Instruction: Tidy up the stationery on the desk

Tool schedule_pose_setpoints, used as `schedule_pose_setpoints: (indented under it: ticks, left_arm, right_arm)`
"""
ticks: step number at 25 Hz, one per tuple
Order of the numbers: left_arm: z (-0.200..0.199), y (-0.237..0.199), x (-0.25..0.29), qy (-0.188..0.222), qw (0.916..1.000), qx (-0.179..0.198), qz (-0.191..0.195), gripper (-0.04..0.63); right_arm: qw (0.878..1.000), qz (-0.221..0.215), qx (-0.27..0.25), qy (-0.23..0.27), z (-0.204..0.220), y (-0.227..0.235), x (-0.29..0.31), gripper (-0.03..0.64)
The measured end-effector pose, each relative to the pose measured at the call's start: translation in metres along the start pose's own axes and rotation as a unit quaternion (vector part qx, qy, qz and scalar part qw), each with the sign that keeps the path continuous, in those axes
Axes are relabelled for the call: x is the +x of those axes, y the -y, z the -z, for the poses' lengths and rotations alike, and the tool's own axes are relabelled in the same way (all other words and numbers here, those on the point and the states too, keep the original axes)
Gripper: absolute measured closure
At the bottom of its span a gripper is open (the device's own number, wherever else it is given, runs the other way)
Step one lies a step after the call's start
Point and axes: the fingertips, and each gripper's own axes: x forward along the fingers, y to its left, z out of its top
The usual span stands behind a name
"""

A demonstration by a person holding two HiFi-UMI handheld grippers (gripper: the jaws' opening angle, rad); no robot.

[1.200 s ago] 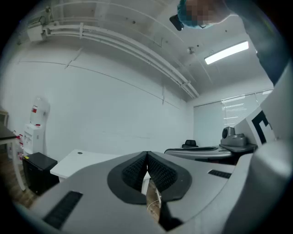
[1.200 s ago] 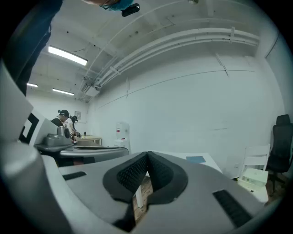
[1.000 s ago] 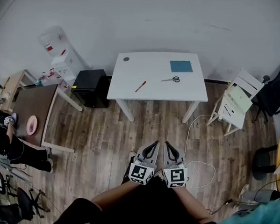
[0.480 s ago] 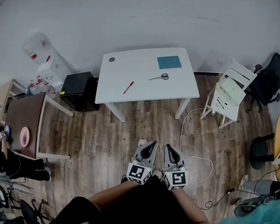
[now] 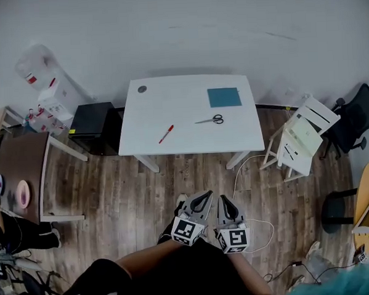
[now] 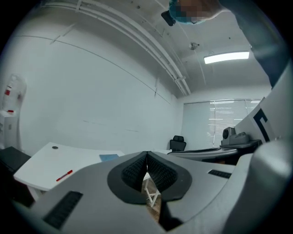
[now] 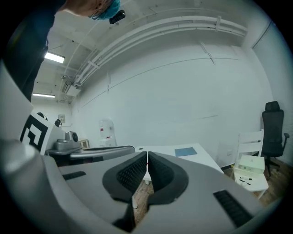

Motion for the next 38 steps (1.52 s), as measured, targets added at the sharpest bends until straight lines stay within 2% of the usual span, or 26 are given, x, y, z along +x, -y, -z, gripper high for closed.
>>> schedule_pose_setpoints:
  ticks: [5, 8, 12, 15, 20, 28, 33, 38]
  left_arm:
    - [-0.016, -0.060, 0.037, 0.006, 0.9993, -0.038, -0.001, 0.581]
    - [-0.023, -0.089, 0.056, 0.009, 0.9989, -0.045, 0.012, 0.581]
    - [-0.035, -0.136, 0.072, 0.022, 0.9976, -0.063, 0.017, 0.581]
    - [-0.033, -0.164, 0.082, 0.015, 0.9973, -0.069, 0.017, 0.581]
    - [-0.031, -0.190, 0.093, 0.001, 0.9975, -0.067, 0.020, 0.581]
    - [-0.021, -0.223, 0.119, -0.025, 0.9973, -0.069, 0.007, 0.581]
    - [-0.020, -0.245, 0.152, -0.044, 0.9967, -0.068, 0.000, 0.581]
    - [-0.025, -0.257, 0.202, -0.055, 0.9967, -0.056, 0.021, 0.581]
  right_arm:
    - [0.999, 0.011, -0.015, -0.045, -0.004, 0.008, 0.070, 0.583]
    - [0.998, 0.010, -0.013, -0.058, -0.007, 0.008, 0.107, 0.584]
    - [0.998, 0.017, -0.011, -0.055, -0.021, 0.008, 0.153, 0.583]
    - [0.999, 0.021, -0.011, -0.048, -0.026, 0.005, 0.181, 0.583]
    - [0.998, 0.015, -0.008, -0.059, -0.027, 0.005, 0.213, 0.583]
    - [0.997, 0.029, 0.004, -0.065, -0.025, 0.031, 0.259, 0.583]
    - [0.998, 0.026, 0.014, -0.064, -0.031, 0.062, 0.295, 0.583]
    - [0.997, 0.028, 0.013, -0.071, -0.039, 0.109, 0.332, 0.583]
